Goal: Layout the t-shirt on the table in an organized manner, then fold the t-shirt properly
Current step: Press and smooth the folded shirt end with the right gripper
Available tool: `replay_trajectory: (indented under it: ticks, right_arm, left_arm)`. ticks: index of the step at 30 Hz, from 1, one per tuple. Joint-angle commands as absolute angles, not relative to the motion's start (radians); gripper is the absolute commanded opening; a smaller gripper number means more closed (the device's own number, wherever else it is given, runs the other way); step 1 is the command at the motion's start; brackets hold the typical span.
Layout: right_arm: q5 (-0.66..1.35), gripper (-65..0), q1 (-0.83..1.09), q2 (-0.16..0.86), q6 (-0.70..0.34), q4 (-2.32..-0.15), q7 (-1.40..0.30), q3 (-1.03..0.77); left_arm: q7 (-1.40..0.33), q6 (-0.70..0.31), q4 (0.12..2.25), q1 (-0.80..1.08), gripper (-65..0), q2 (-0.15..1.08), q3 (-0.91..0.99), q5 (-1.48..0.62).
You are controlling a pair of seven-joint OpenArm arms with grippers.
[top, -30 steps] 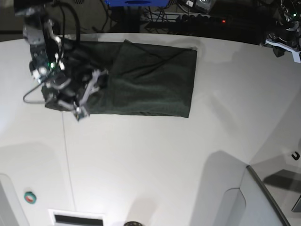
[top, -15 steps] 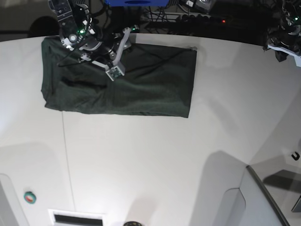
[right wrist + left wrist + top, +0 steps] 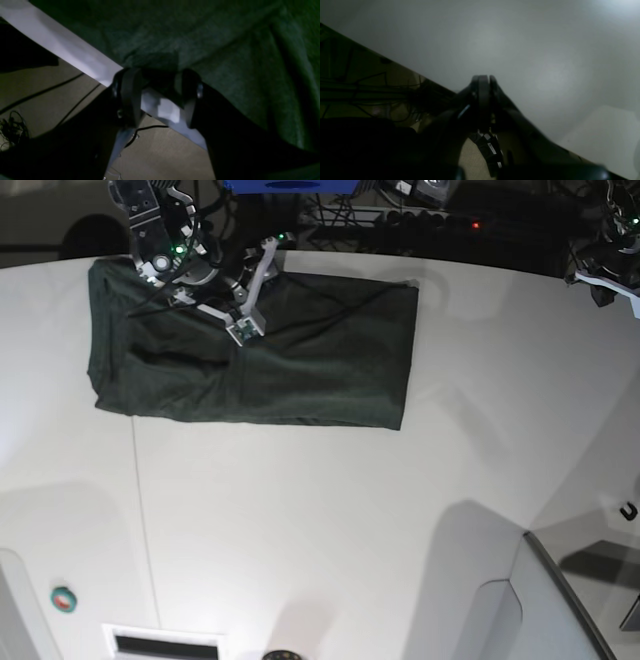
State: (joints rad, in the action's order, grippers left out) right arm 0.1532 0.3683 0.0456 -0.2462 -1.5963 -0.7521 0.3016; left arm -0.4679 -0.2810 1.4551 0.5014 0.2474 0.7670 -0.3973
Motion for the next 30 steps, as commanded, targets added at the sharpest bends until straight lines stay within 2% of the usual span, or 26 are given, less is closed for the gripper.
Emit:
replay_trajectory:
  ticks: [1,2,6,14,17,18,21,23,25,30]
  right_arm:
    - [0.159,-41.1,0.367,0.045,-0.248,-1.607,-0.740,0.303]
    - [0.159,-43.4,0.367,0.045,-0.249,-1.607,-0.740,0.305]
    - [0.159,-63.9,0.369,0.045,-0.249,-1.610,-0.740,0.305]
    - [0.159,-64.1,0.377,0.054,-0.249,-1.662,-0.748,0.300]
    - [0.159,-61.5,0.377,0.051,-0.248,-1.662,-0.750,0.298]
    - [0.159,-57.8,0.377,0.047,-0.248,-1.661,-0.757,0.298]
    - [0.159,-39.9,0.375,0.045,-0.248,-1.653,-0.771,0.303]
    - [0.159,-30.8,0.371,0.045,-0.248,-1.653,-0.769,0.303]
    - [0.159,-29.7,0.364,0.045,-0.248,-1.652,-0.769,0.303]
    - [0.159,-33.8,0.326,0.031,-0.248,-1.604,-0.769,0.303]
  left_arm:
    - [-0.450,-0.278,1.469,0.507,-65.0,0.265,0.776,-0.406]
    - [-0.450,-0.278,1.469,0.507,-65.0,0.265,0.776,-0.406]
    - [-0.450,-0.278,1.469,0.507,-65.0,0.265,0.776,-0.406]
    - [-0.450,-0.278,1.468,0.507,-65.0,0.265,0.776,-0.406]
    - [-0.450,-0.278,1.468,0.507,-65.0,0.265,0.776,-0.406]
    - [-0.450,-0.278,1.468,0.507,-65.0,0.265,0.776,-0.406]
    - [-0.450,-0.278,1.468,0.507,-65.0,0.265,0.776,-0.406]
    - [-0.450,-0.278,1.468,0.507,-65.0,0.265,0.776,-0.406]
    - [-0.450,-0.278,1.468,0.507,-65.0,0.265,0.776,-0.406]
    - [-0.450,-0.278,1.468,0.507,-65.0,0.265,0.776,-0.406]
